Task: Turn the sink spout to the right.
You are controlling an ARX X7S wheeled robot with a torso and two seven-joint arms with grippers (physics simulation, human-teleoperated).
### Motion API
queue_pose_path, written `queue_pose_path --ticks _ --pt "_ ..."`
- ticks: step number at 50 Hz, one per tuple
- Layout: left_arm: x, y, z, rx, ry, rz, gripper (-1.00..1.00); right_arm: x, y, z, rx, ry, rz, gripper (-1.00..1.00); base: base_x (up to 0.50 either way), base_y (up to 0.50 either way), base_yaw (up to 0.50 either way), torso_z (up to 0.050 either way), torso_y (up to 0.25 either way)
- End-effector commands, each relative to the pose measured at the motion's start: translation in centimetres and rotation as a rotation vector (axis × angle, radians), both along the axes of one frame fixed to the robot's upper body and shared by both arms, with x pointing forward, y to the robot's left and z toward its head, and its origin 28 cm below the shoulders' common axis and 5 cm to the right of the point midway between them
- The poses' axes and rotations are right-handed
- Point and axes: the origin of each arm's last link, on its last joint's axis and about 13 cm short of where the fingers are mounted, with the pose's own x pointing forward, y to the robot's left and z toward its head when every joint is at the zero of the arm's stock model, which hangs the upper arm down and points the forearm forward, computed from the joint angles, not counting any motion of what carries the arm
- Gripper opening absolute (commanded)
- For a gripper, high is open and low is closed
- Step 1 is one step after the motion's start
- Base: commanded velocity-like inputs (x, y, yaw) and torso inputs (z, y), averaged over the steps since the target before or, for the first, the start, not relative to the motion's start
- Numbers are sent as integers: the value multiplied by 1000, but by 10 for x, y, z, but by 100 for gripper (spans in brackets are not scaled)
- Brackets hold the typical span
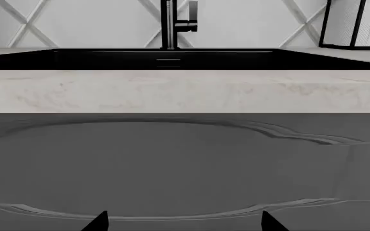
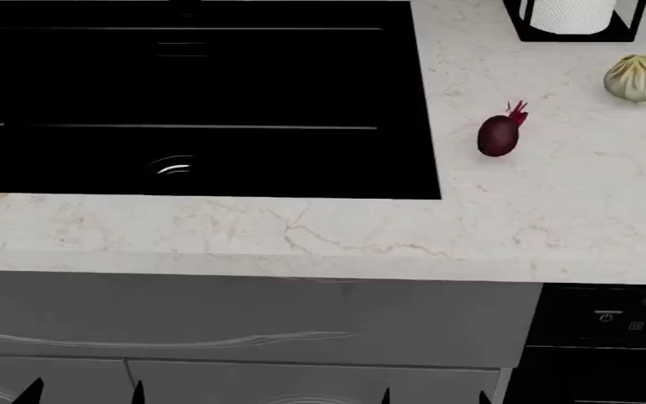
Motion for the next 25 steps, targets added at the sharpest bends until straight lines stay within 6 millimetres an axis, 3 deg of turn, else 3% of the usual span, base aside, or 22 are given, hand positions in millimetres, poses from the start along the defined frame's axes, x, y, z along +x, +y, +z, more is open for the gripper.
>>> queue_pose_path --ticks 1,17,25 --pt "0 0 0 0 0 0 100 0 0 0 0 0 0 100 0 0 0 0 0" --pt "-1 0 4 -34 -25 -18 100 -1 1 1 -4 -3 0 100 0 0 0 0 0" --pt "-1 0 3 -12 -12 -15 100 0 0 0 -6 -2 0 100 0 0 0 46 0"
